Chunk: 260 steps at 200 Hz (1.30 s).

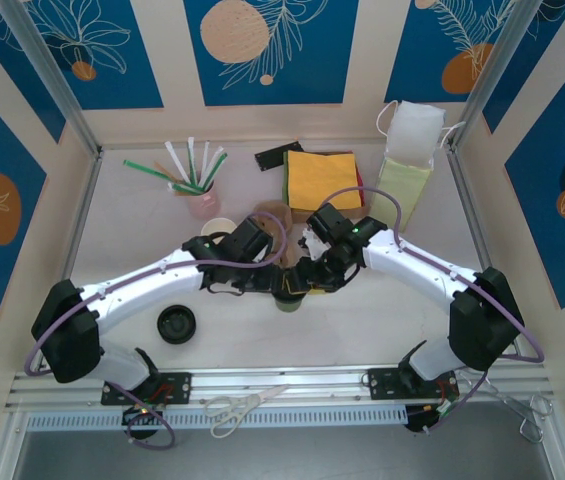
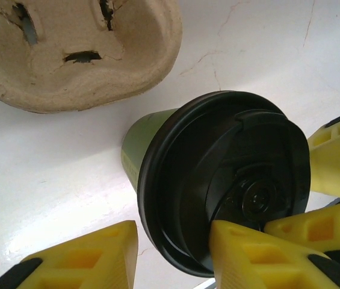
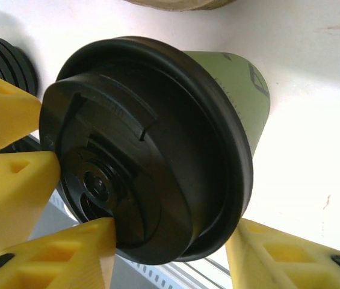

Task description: Pack the takeout coffee

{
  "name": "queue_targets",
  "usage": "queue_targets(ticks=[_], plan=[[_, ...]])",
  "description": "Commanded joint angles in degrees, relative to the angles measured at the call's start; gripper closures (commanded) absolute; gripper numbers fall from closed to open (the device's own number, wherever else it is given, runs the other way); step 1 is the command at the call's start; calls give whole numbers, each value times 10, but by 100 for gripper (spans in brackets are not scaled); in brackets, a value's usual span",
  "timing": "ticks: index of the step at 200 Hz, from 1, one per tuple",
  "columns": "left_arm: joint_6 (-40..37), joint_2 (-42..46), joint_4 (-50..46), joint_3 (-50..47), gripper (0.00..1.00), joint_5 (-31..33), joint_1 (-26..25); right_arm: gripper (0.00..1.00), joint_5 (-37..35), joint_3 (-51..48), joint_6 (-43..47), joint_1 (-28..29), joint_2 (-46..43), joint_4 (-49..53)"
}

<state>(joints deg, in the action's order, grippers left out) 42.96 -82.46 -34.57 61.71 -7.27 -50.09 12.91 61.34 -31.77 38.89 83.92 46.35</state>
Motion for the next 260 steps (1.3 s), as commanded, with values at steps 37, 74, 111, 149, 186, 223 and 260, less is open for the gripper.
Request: queue_targets(ticks=[37,74,111,149,186,223,260], plan=[[-4,-11,-9,-43,67,6,2,55,-14,-58,7,-3,16,-6],[-3,-4,-8,-63,68,11,1,55,-22,-63,12,-5,23,-5],[-5,13,-32,-33,67,19,1,55,-14,-47,9,-7,8,4],[-5,25,-41,14,57,18,1,51,1,-1,5,-9,-16,18],[-16,21,-45,53,51,16,3,44,8,37,-7,-16,-30,31],[-29,32,-61,79,35,16,3,39,-13,54,-33,-21,-60,44],[-51,67,-74,100,8,27,5,33,-75,66,-64,-25,-97,62]])
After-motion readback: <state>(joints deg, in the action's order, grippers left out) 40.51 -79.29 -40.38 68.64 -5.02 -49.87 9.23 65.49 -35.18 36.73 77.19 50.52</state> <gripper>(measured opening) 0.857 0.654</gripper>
